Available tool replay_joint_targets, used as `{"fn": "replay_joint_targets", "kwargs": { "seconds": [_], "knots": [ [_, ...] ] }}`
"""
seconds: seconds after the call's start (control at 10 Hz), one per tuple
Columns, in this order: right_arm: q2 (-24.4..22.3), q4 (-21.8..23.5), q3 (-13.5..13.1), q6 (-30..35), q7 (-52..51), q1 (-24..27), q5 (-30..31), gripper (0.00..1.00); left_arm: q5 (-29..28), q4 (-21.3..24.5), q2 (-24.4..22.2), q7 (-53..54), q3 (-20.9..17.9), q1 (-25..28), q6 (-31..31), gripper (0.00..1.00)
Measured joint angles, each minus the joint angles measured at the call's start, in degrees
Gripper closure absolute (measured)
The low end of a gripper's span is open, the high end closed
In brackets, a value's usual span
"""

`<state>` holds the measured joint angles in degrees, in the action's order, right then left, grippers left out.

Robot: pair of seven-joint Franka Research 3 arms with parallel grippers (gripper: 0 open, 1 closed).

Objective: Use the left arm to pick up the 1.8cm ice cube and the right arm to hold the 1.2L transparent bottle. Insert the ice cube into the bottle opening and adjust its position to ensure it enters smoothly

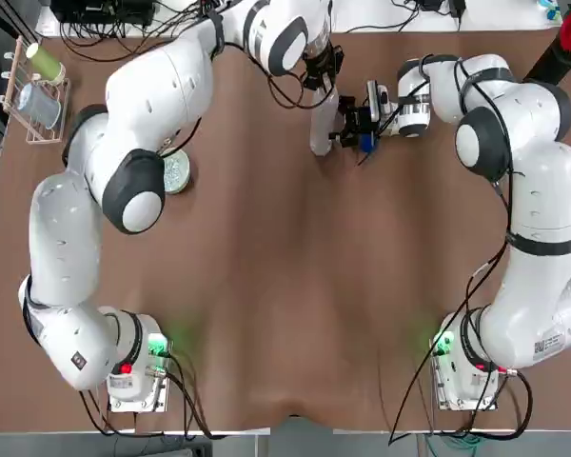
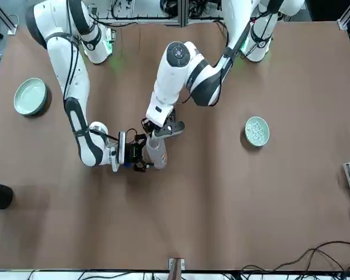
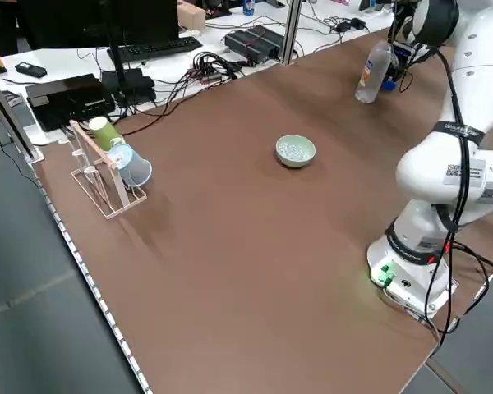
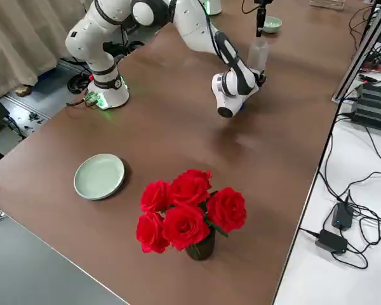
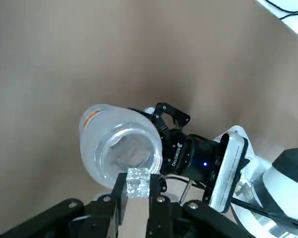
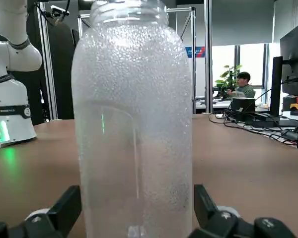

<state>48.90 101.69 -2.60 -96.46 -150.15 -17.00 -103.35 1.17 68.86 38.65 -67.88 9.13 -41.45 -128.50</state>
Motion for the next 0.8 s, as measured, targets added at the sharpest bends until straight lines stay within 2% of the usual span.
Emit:
{"fn": "replay_joint_targets", "kwargs": {
  "seconds": [0.5, 0.6, 0.8],
  "knots": [
    [0.01, 0.00, 0.00, 0.00, -0.01, 0.00, 0.00, 0.00, 0.00, -0.15, 0.00, 0.00, -0.51, 0.09, -0.02, 0.77],
    [0.01, 0.00, 0.00, 0.00, -0.01, 0.00, 0.00, 0.00, 0.00, -0.17, 0.00, 0.00, -0.59, 0.16, -0.03, 0.65],
    [0.01, 0.00, 0.00, 0.00, -0.01, 0.00, 0.00, 0.00, 0.00, -0.17, 0.00, 0.00, -0.71, 0.16, -0.03, 0.32]
  ]
}}
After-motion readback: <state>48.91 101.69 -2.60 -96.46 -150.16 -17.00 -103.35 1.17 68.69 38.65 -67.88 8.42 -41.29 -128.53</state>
